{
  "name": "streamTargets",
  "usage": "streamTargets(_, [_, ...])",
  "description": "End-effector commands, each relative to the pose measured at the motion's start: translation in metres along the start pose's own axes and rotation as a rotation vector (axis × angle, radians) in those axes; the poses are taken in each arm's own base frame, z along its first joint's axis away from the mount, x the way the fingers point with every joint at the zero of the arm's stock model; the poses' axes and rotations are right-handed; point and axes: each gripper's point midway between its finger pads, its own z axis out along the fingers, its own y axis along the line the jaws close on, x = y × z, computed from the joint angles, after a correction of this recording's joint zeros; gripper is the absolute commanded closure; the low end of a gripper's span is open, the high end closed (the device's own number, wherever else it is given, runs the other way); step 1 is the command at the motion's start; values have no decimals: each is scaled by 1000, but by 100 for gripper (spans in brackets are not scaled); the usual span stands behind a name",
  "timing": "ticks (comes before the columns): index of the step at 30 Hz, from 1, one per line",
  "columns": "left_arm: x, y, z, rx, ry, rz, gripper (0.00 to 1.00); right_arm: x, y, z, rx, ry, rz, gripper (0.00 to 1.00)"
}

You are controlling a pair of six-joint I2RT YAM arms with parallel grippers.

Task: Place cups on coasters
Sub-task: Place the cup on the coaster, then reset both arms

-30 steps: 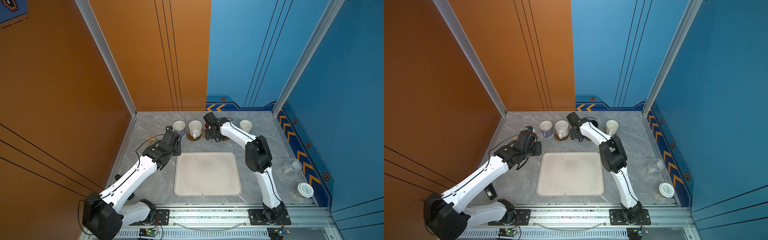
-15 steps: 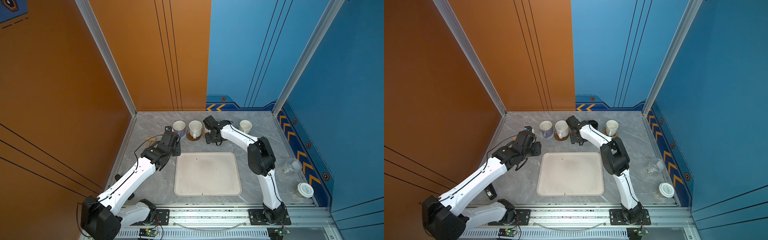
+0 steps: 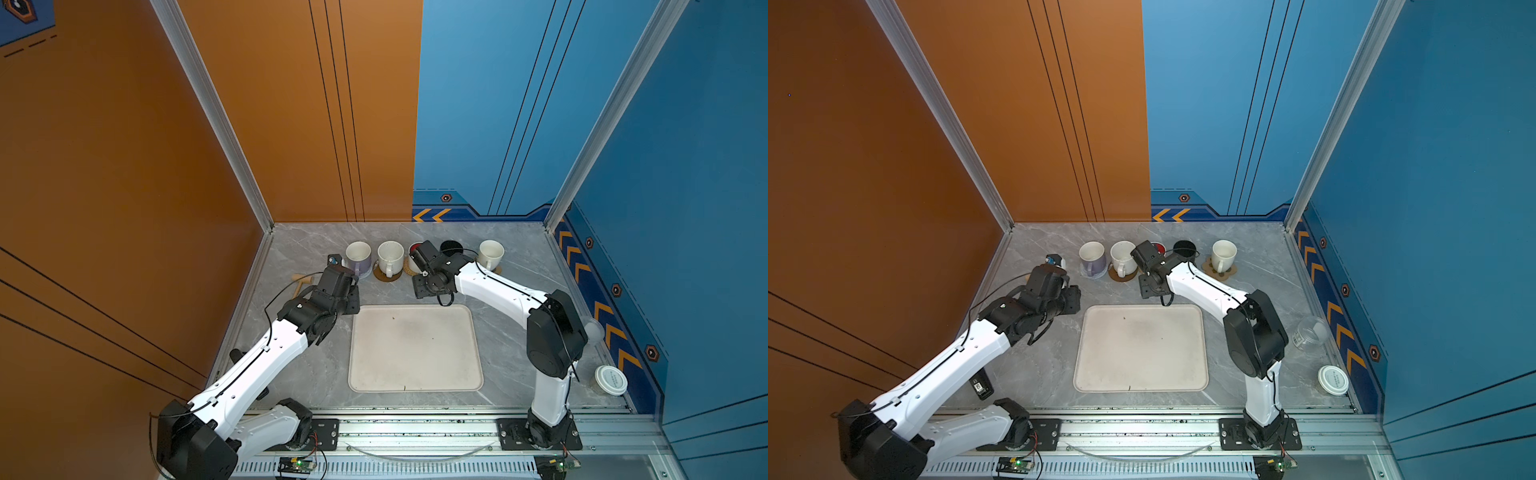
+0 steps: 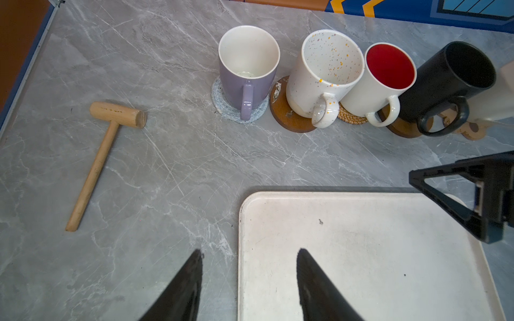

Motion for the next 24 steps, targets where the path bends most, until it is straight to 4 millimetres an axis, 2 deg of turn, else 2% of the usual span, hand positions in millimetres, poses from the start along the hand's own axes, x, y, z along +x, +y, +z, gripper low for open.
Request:
streamTargets(1, [6, 7, -2, -14, -1, -11, 44, 10, 4, -17, -17, -38, 12, 33])
streamTargets(9, [12, 28, -13, -65, -54, -2, 44, 53, -44, -58, 16, -96, 66, 30])
streamTargets(10, [13, 31, -14, -74, -63, -1, 44, 55, -61, -62, 27, -115, 103, 29])
streamTargets(14, [13, 46, -20, -132, -104, -9, 42, 70, -93, -75, 2, -179, 197, 20])
streamTargets(17, [15, 61, -25, -186, -139, -17, 34, 83, -117, -81, -18, -208, 273, 1])
streamTargets(24, [18, 88, -28, -252, -237, -78, 15, 99, -171, -98, 28, -290, 387, 0])
